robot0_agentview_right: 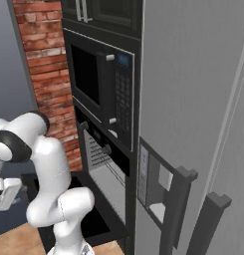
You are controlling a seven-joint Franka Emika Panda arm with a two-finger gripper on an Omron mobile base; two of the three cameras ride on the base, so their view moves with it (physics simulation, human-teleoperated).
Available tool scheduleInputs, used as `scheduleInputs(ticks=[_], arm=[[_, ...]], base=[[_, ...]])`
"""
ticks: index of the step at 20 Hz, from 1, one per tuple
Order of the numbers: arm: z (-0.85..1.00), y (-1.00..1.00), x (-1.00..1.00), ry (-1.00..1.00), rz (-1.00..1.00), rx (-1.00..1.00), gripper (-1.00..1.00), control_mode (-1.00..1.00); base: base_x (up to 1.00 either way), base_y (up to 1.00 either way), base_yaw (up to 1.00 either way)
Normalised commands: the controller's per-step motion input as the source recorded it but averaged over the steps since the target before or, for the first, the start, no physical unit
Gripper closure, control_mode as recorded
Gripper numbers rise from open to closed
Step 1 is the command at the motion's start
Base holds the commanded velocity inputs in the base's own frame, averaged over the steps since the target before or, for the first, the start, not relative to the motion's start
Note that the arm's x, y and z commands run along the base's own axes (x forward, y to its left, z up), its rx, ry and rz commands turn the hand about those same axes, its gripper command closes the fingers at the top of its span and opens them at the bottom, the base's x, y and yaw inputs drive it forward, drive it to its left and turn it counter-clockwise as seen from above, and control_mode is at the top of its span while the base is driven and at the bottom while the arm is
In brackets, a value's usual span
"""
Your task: Take the baked cake out of the oven and place it on the plate for cooling. Then close the oven door.
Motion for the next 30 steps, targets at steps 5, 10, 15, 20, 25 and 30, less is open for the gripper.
scheduleInputs(ticks=[5, 10, 15, 20, 25, 30], arm=[[0.45, -0.79, 0.95, 0.00, -0.13, 0.00, -1.00, -1.00], [-0.02, -0.99, 0.98, 0.06, -0.13, 0.00, -1.00, -1.00], [-0.32, -0.61, 0.87, 0.01, -0.11, -0.06, -1.00, -1.00], [-0.50, -0.19, 0.70, 0.00, -0.11, -0.15, -1.00, -1.00], [-0.49, -0.02, 0.61, -0.03, -0.11, -0.17, -1.00, -1.00], [-0.41, 0.00, 0.51, -0.07, -0.09, -0.20, -1.00, -1.00]], base=[[0.00, 0.00, 0.00], [0.00, 0.00, 0.00], [0.00, 0.00, 0.00], [0.00, 0.00, 0.00], [0.00, 0.00, 0.00], [0.00, 0.00, 0.00]])
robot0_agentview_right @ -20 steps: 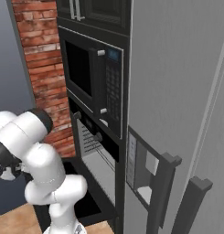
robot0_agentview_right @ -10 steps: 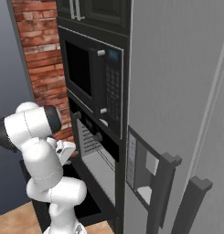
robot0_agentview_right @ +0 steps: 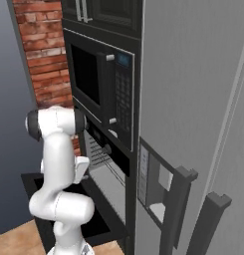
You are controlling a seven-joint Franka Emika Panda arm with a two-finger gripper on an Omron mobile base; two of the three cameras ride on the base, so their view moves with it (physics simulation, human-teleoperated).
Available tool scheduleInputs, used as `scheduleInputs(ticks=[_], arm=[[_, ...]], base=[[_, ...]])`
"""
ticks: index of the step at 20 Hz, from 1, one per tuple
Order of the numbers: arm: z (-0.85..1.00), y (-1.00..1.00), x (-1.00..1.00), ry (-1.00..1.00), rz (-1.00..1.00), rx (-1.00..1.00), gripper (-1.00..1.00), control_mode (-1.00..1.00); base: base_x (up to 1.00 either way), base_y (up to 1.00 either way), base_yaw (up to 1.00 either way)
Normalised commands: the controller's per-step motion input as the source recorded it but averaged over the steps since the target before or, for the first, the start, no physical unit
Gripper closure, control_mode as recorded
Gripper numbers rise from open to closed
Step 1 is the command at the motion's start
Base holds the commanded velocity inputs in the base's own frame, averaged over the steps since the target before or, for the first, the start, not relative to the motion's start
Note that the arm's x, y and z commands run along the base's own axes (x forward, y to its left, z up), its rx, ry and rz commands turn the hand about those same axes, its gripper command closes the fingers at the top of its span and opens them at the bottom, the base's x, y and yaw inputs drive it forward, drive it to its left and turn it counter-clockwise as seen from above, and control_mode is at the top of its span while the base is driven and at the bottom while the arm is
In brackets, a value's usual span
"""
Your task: Take the baked cake out of the oven and place it on the plate for cooling. Then close the oven door.
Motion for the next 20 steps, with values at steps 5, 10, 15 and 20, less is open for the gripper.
scheduleInputs(ticks=[5, 10, 15, 20], arm=[[-0.32, -0.02, 0.75, -0.02, -0.09, -0.19, -1.00, -1.00], [-0.32, -0.12, 0.81, 0.00, -0.07, -0.14, -1.00, -1.00], [-0.47, -0.32, 0.70, 0.00, -0.05, -0.08, -1.00, -1.00], [-0.45, -0.35, 0.66, 0.00, -0.03, -0.01, -1.00, -1.00]], base=[[0.00, 0.00, 0.00], [0.00, 0.00, 0.00], [0.00, 0.00, 0.00], [0.00, 0.00, 0.00]])
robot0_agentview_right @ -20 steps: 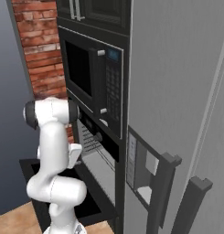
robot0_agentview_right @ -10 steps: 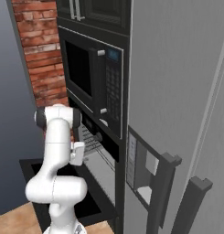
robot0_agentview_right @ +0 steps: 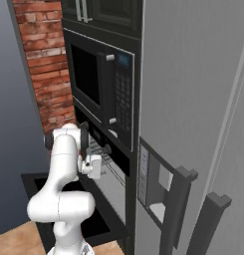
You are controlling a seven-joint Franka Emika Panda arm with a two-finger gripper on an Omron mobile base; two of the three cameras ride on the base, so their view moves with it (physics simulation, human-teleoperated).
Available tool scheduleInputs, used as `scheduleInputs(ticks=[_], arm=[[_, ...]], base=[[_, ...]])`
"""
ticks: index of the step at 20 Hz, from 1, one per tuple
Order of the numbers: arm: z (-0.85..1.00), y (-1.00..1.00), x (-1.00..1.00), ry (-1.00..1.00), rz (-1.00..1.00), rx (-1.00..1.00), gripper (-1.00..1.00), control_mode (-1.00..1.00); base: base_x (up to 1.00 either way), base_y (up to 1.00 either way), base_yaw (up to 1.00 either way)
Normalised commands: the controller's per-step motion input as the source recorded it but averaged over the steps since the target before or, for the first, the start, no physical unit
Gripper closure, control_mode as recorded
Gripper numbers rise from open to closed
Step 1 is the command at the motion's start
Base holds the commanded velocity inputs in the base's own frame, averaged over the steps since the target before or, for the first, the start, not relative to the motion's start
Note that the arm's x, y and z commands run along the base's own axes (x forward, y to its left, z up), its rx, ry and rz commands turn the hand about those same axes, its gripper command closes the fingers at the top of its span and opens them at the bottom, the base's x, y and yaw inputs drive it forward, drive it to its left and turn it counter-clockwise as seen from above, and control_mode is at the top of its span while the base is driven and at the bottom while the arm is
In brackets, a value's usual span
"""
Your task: Take the baked cake out of the oven and place it on the plate for cooling. Then close the oven door.
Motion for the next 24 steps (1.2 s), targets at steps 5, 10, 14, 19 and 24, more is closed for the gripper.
scheduleInputs(ticks=[5, 10, 14, 19, 24], arm=[[-0.37, -0.38, 0.54, 0.00, -0.01, 0.00, -1.00, -1.00], [-0.41, -0.41, 0.49, 0.00, 0.00, 0.00, -1.00, -1.00], [-0.35, -0.24, 0.43, 0.01, 0.00, 0.01, 1.00, -1.00], [-0.30, -0.02, 0.08, 0.19, 0.02, 0.20, 1.00, -1.00], [-0.36, 0.19, -0.03, 0.30, 0.07, 0.29, 1.00, -1.00]], base=[[0.00, 0.00, 0.00], [0.00, 0.00, 0.00], [0.00, 0.00, 0.00], [0.00, 0.00, 0.00], [0.00, 0.00, 0.00]])
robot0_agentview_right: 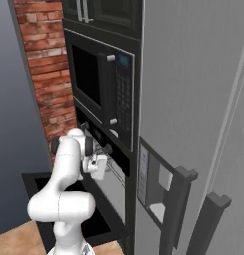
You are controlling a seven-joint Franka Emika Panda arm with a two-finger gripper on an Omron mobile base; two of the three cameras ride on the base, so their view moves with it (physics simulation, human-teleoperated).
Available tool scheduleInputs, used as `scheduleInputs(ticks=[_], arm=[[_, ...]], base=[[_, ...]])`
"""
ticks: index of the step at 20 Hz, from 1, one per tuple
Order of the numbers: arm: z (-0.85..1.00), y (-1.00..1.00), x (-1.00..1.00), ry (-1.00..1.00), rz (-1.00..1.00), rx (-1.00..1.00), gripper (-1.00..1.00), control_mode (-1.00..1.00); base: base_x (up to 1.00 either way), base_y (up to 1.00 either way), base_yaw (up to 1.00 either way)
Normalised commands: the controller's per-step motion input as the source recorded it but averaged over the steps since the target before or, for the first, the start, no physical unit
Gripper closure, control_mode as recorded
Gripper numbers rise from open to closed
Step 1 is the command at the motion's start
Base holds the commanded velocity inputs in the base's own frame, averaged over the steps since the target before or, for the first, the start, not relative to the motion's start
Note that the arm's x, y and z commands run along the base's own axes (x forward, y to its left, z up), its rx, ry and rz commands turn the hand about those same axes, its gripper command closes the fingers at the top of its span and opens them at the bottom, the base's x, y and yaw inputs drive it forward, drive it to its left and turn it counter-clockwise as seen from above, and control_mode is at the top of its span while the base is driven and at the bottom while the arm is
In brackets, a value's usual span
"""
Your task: Take the baked cake out of the oven and place it on the plate for cooling. Then close the oven door.
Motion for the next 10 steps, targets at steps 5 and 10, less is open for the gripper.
scheduleInputs(ticks=[5, 10], arm=[[-0.46, 0.51, -0.32, 0.28, 0.08, 0.25, 1.00, -1.00], [-0.51, 0.66, -0.45, 0.28, 0.09, 0.22, 1.00, -1.00]], base=[[0.00, 0.00, 0.00], [0.00, 0.00, 0.00]])
